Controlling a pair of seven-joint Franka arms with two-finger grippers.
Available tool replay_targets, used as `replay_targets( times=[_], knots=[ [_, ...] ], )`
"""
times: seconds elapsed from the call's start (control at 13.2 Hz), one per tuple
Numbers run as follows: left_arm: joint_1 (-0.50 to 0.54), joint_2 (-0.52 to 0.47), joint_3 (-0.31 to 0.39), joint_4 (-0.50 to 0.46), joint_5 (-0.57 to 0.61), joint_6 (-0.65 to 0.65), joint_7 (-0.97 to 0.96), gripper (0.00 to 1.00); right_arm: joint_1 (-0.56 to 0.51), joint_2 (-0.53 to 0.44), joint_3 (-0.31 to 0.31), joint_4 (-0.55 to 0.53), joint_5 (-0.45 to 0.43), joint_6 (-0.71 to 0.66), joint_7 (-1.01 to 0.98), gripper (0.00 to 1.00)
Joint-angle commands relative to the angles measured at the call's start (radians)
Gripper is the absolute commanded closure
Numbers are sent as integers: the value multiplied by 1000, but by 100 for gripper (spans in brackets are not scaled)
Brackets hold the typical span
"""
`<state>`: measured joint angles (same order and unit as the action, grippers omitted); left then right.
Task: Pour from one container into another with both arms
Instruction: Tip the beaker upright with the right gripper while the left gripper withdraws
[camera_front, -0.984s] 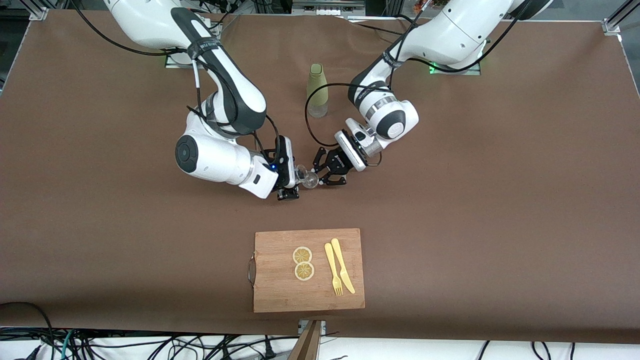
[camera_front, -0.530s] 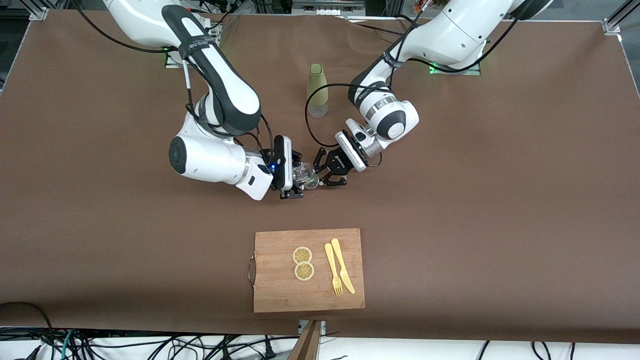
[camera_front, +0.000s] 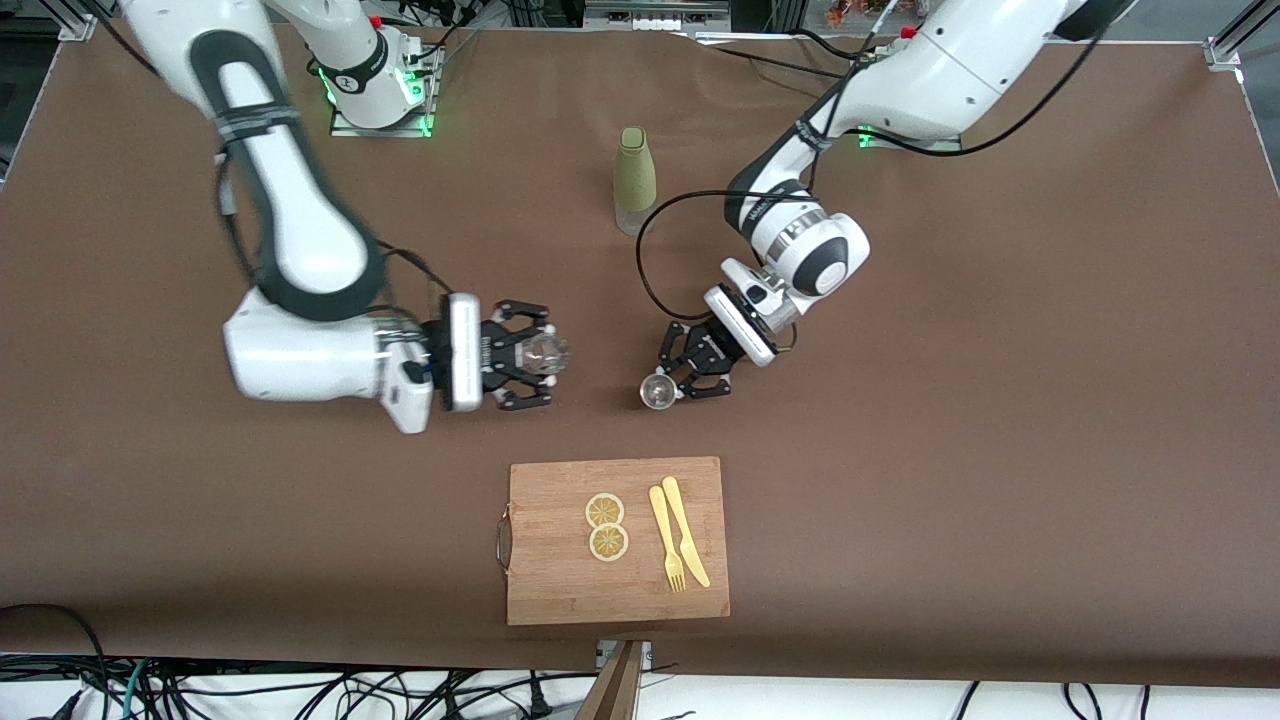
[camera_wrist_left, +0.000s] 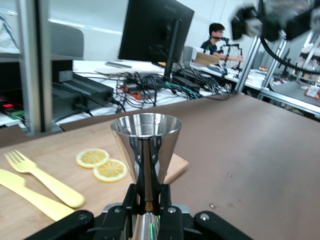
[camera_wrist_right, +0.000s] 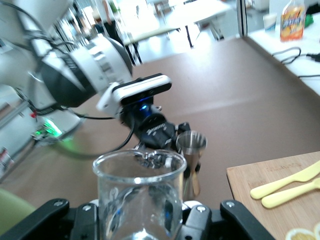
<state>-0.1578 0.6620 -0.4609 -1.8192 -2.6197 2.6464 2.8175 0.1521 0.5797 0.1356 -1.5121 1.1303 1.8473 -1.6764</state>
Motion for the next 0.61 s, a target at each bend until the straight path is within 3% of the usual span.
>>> replay_targets(
  times=[0.0,0.23,0.38,0.53],
  knots=[
    [234,-39,-184,-92,-136,3,364,100,-119,28,16,-16,86,-162,-89,88],
    [372,-64,-248,-153,-8,6,262,100,-228,71,13,-22,98,-293,-144,88],
    [359,-56,-259,-134,-16,30,173,100,-296,124,9,-25,60,-354,-234,86],
    [353,-56,-259,-77,-16,165,107,100,-345,202,3,-28,23,-391,-386,86]
  ],
)
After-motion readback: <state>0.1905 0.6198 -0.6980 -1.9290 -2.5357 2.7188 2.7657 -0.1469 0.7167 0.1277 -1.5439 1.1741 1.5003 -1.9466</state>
